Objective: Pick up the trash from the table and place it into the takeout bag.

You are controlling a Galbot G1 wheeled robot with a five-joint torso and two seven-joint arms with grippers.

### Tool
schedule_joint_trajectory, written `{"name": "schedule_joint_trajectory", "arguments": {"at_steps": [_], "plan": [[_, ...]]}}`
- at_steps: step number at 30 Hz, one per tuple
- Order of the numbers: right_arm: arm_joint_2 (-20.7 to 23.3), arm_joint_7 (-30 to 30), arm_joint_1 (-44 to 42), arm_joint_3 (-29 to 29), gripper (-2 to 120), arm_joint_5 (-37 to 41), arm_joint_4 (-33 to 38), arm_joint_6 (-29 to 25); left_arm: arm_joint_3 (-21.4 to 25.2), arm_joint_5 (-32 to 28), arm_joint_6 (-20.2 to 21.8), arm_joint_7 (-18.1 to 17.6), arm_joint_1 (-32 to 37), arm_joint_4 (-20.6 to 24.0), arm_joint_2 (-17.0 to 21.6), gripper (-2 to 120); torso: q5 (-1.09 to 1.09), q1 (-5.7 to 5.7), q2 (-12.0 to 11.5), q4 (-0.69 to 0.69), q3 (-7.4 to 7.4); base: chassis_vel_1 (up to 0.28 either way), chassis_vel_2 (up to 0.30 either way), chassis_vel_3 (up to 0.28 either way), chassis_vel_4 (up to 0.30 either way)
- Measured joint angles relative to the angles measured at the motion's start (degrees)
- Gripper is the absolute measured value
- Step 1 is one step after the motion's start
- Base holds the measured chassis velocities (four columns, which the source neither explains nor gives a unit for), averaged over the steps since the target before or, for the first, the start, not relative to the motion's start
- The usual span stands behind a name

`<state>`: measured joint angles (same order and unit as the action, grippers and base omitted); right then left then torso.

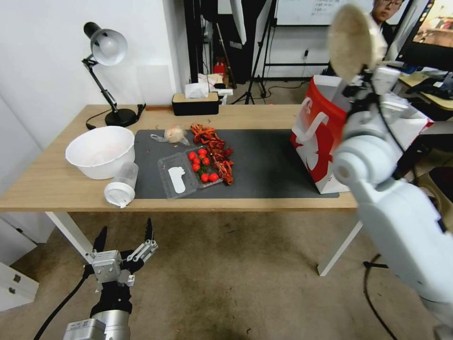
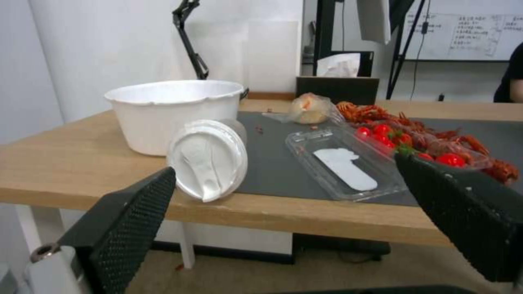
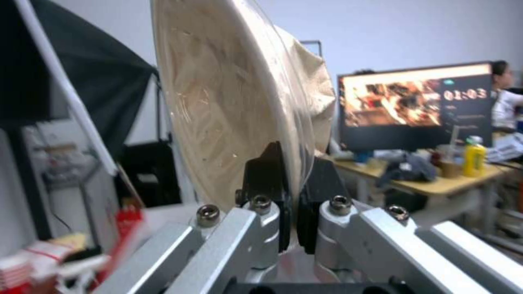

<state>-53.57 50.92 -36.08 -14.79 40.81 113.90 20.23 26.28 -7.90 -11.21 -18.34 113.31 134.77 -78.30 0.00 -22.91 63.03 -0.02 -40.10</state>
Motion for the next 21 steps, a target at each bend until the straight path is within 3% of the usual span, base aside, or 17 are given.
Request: {"name": "schedule_joint_trajectory", "arguments": {"at_steps": [6, 21], "plan": [[-0.6, -1.2, -0.6, -0.5, 15, -0.7, -0.9, -0.2, -0.3, 0.3, 0.0, 0.1, 0.1, 0.2, -0.4, 100, 0.00, 0.00, 0.0, 0.03, -0.01, 0.000, 0.000, 0.000, 0.000], [-0.8, -4.5, -0.5, 0.3, 75, -1.2, -0.3, -1.6, 0.0, 0.2, 0.0, 0.0, 0.3, 0.6, -0.8, 100, 0.00, 0.00, 0.0, 0.02, -0.01, 0.000, 0.000, 0.000, 0.000]]}}
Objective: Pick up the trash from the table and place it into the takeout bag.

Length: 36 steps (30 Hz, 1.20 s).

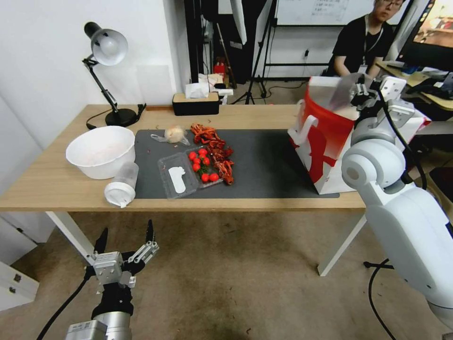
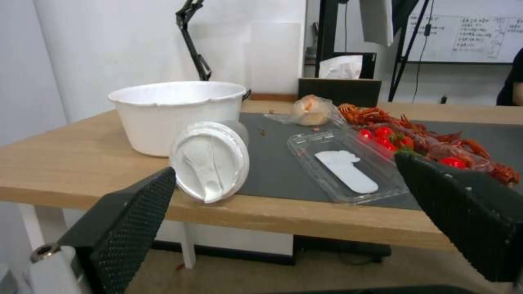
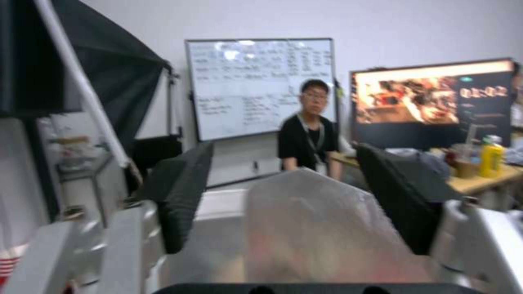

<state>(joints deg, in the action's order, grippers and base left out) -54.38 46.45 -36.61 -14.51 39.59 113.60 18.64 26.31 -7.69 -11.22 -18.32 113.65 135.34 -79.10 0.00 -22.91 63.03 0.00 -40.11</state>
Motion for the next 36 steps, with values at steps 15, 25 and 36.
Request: {"name": "schedule_joint_trajectory", "arguments": {"at_steps": [15, 25, 36], "plan": [[5.2, -13.8, -9.4, -2.4, 100, 11.2, 11.7, -5.4, 0.4, -0.2, 0.0, -0.1, -0.2, 0.3, 0.1, 100, 0.00, 0.00, 0.0, -0.01, 0.00, 0.000, 0.000, 0.000, 0.000], [5.6, -22.4, -27.0, -3.8, 100, 1.3, 18.4, -10.3, 0.7, -1.8, -0.3, 0.0, -0.7, 0.4, 0.6, 100, 0.01, 0.00, 0.0, 0.02, 0.00, 0.000, 0.000, 0.000, 0.000], [-2.7, -41.5, -52.7, -13.2, 100, -8.2, 12.6, -29.3, 2.3, -5.8, 1.9, -0.3, -4.7, -0.2, 2.6, 100, 0.01, 0.00, 0.0, 0.01, 0.00, 0.000, 0.000, 0.000, 0.000]]}}
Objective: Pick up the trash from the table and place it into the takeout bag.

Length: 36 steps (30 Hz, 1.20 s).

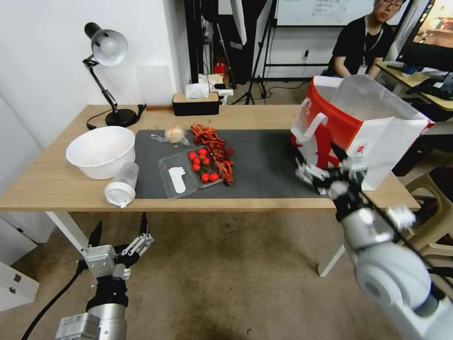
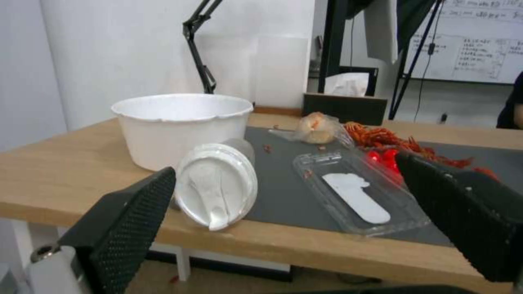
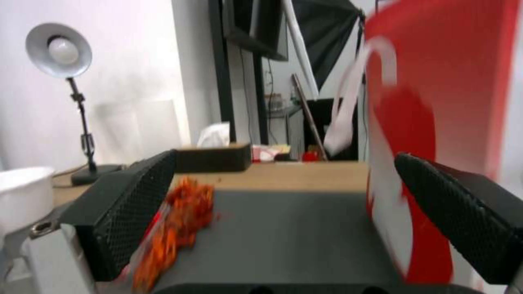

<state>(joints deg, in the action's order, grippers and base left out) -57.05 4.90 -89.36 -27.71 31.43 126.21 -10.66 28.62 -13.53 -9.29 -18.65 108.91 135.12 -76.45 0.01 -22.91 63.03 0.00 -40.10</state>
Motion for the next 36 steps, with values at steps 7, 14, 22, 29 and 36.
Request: {"name": "schedule_joint_trajectory", "arguments": {"at_steps": [7, 14, 22, 29, 36], "plan": [[-5.2, -4.0, -7.2, 0.9, 100, -4.2, -4.0, -5.4, 1.9, -4.0, 3.3, -0.8, -3.7, 0.2, 3.1, 100, 0.00, 0.00, 0.0, -0.03, 0.00, 0.000, 0.000, 0.000, 0.000], [-7.1, -4.7, -8.4, 4.7, 100, -7.8, -6.8, -7.1, 4.6, -8.5, 7.1, -2.5, -7.2, -0.1, 7.9, 100, 0.01, -0.01, 0.0, 0.01, 0.00, 0.000, 0.000, 0.000, 0.000], [-8.3, -4.5, -9.5, 5.4, 100, -9.7, -7.2, -7.1, 4.9, -20.9, 14.8, -4.1, -15.6, -3.7, 16.6, 100, 0.01, -0.01, 0.0, -0.01, -0.01, 0.000, 0.000, 0.000, 0.000], [-8.7, -4.0, -9.7, 4.7, 100, -10.9, -7.3, -6.9, 4.0, -30.6, 19.5, -5.3, -23.6, -8.8, 23.5, 100, 0.01, -0.01, 0.0, -0.02, -0.01, 0.000, 0.000, 0.000, 0.000], [-8.6, -3.5, -8.1, 5.6, 100, -12.1, -8.4, -6.7, 4.2, -33.1, 20.9, -6.9, -25.4, -11.9, 24.4, 100, -0.02, -0.01, 0.0, 0.01, -0.01, 0.000, 0.000, 0.000, 0.000]]}}
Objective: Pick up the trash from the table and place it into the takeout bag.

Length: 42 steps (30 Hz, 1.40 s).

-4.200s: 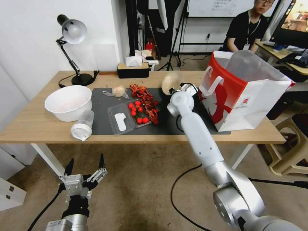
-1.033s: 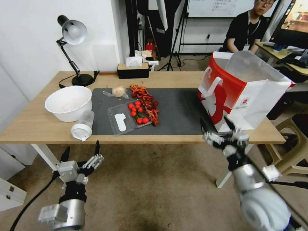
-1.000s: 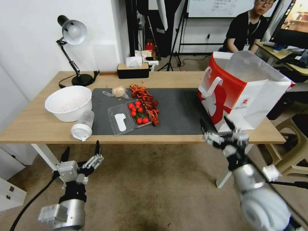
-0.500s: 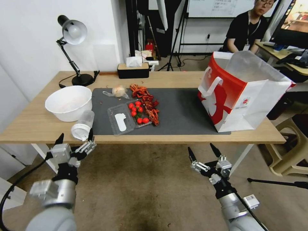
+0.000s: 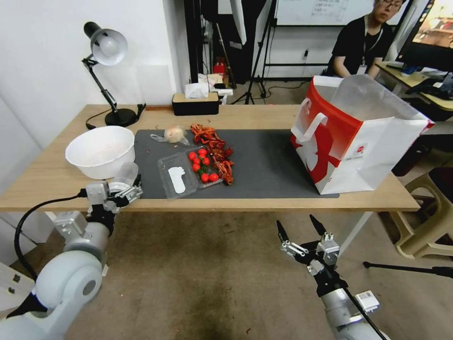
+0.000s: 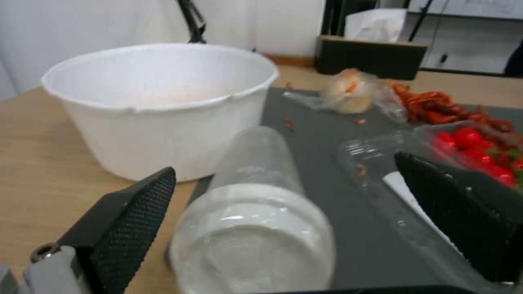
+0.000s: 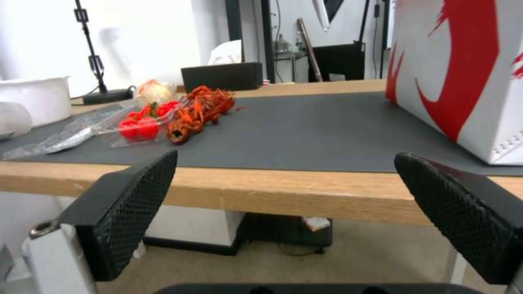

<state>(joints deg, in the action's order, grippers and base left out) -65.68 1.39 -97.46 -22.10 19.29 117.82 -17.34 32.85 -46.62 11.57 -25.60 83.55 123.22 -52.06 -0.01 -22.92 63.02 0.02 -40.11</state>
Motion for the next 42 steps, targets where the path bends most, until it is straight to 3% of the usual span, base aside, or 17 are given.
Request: {"name": "schedule_joint_trajectory", "arguments": {"at_steps": [20, 24, 28, 33, 38, 42], "plan": [[0.7, 0.6, 1.1, 1.0, 100, -0.2, -0.3, 0.6, -1.4, -1.9, 1.4, -1.0, -1.7, -5.0, -1.1, 100, 0.01, 0.00, 0.0, -0.02, 0.00, 0.000, 0.000, 0.000, 0.000], [0.7, 0.8, 1.2, 1.0, 100, -0.3, -0.1, 0.8, -1.4, -2.5, 1.3, -1.2, -1.9, -5.3, -1.1, 93, 0.01, 0.00, 0.0, -0.01, 0.00, 0.000, 0.000, 0.000, 0.000], [0.6, 1.0, 1.2, 1.1, 100, -0.5, -0.1, 0.8, -1.5, -2.8, -0.1, -1.2, -2.3, -5.8, -1.3, 78, 0.01, 0.00, 0.0, -0.02, 0.01, 0.000, 0.000, 0.000, 0.000], [0.6, 1.2, 1.2, 1.1, 100, -0.5, -0.1, 0.9, -1.6, -2.8, -1.8, -0.1, -2.2, -5.7, -1.7, 77, 0.01, 0.00, 0.0, -0.02, 0.00, 0.000, 0.000, 0.000, 0.000], [0.5, 1.3, 1.2, 1.1, 100, -0.5, 0.2, 0.9, -1.1, -2.7, -6.0, 2.8, -0.9, -2.4, -1.8, 77, 0.02, 0.00, 0.0, -0.01, 0.00, 0.000, 0.000, 0.000, 0.000], [0.2, 1.3, 0.6, 1.1, 100, -0.7, 1.2, 1.1, -0.9, -5.1, -6.9, 6.2, -2.0, 5.1, 1.7, 77, 0.01, 0.01, 0.0, 0.00, 0.01, 0.000, 0.000, 0.000, 0.000]]}}
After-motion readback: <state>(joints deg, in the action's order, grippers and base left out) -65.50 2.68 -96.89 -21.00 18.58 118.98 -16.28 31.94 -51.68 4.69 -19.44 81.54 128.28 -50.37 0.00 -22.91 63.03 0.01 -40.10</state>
